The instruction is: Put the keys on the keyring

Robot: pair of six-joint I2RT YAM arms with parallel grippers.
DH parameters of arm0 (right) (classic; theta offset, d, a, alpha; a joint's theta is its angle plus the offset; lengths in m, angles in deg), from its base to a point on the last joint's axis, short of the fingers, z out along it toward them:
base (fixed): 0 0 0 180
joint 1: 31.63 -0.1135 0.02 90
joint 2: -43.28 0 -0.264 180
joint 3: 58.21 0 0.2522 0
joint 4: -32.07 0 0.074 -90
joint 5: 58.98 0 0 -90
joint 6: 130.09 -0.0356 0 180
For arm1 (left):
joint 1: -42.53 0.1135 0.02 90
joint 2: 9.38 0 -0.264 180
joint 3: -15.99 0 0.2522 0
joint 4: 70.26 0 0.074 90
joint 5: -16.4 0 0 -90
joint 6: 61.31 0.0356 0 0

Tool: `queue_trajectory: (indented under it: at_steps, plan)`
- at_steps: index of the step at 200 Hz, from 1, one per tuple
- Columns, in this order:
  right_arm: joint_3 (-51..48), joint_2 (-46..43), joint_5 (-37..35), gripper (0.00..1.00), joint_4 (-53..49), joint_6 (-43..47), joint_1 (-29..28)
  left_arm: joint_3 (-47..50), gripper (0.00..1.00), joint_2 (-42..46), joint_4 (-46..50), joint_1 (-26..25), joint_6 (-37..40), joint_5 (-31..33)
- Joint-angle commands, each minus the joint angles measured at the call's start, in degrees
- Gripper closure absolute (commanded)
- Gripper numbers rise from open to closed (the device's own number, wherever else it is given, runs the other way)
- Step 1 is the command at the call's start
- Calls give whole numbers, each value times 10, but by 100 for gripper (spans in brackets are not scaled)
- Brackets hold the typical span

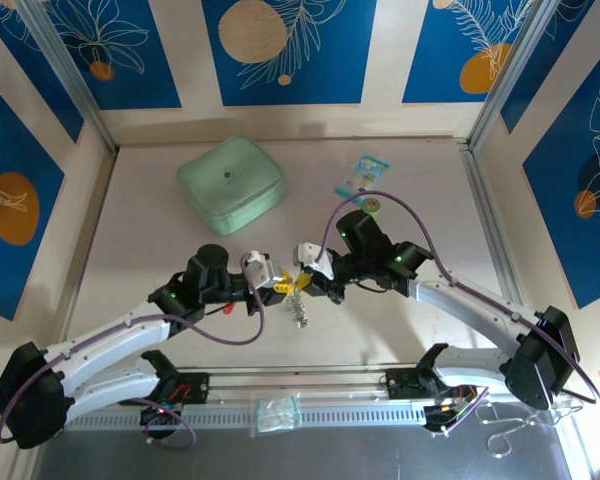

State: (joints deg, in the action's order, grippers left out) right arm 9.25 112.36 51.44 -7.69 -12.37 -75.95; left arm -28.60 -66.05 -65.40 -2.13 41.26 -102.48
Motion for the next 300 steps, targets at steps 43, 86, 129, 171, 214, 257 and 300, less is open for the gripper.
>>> queue_trajectory:
  at_steps: [43,86,129,171,214,257,300]
  plan:
    - [45,6,-5,100,-58,38,-17,-35,100,-19,33,-3,23,-38]
    - [-53,-63,83,73,75,-75,41,2,100,2,-49,-3,-10,-45]
    - [-124,-88,104,72,154,-142,51,47,100,15,-145,-3,-43,-50]
    - [-136,-77,103,72,184,-156,51,65,100,14,-185,-3,-58,-57]
    - [-135,-67,109,69,206,-163,48,71,100,11,-194,-3,-65,-67]
    - [-130,-54,131,77,233,-173,41,75,100,8,-210,-3,-72,-71]
    - [-127,-48,145,95,243,-173,41,75,100,8,-215,-3,-76,-70]
